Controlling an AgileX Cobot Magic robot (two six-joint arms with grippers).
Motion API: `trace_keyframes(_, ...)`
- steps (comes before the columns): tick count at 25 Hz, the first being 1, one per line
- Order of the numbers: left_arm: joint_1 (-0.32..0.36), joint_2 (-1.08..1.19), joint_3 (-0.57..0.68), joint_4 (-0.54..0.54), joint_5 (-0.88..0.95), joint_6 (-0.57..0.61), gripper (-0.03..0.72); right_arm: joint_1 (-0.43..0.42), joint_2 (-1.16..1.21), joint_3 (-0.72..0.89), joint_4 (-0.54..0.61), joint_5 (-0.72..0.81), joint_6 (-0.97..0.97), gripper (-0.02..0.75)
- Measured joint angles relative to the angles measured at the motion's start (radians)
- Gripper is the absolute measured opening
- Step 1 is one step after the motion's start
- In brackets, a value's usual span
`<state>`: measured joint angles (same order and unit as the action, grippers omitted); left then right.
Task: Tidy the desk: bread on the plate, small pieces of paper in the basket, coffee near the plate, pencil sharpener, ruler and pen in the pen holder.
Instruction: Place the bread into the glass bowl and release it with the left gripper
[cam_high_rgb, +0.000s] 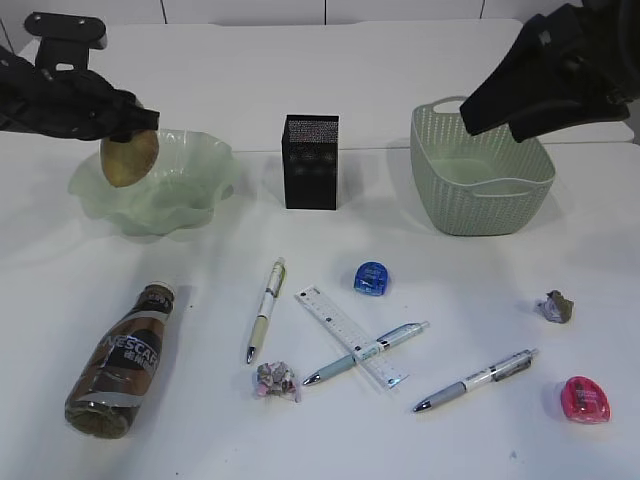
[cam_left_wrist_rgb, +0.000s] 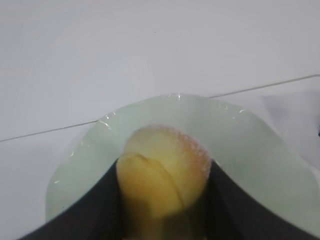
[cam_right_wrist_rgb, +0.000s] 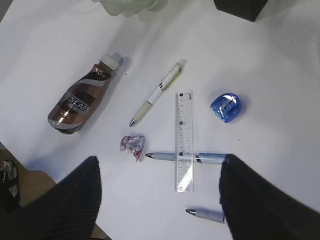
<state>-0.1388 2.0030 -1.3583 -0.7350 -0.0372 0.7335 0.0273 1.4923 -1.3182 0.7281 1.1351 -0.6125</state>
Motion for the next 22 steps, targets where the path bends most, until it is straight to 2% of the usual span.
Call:
trace_keyframes(7,0.000,0.006,0.000,-0.034,0.000,0.000,0.362,0.000,0.000,0.000,0.000,0.000,0.000,0.570)
trace_keyframes(13,0.000,0.006,0.000,-0.051,0.000,-0.002,0.494,0.000,0.000,0.000,0.000,0.000,0.000,0.570)
trace_keyframes(22,0.000,0.006,0.000,-0.052,0.002,-0.002,0.518,0.000,0.000,0.000,0.000,0.000,0.000,0.569)
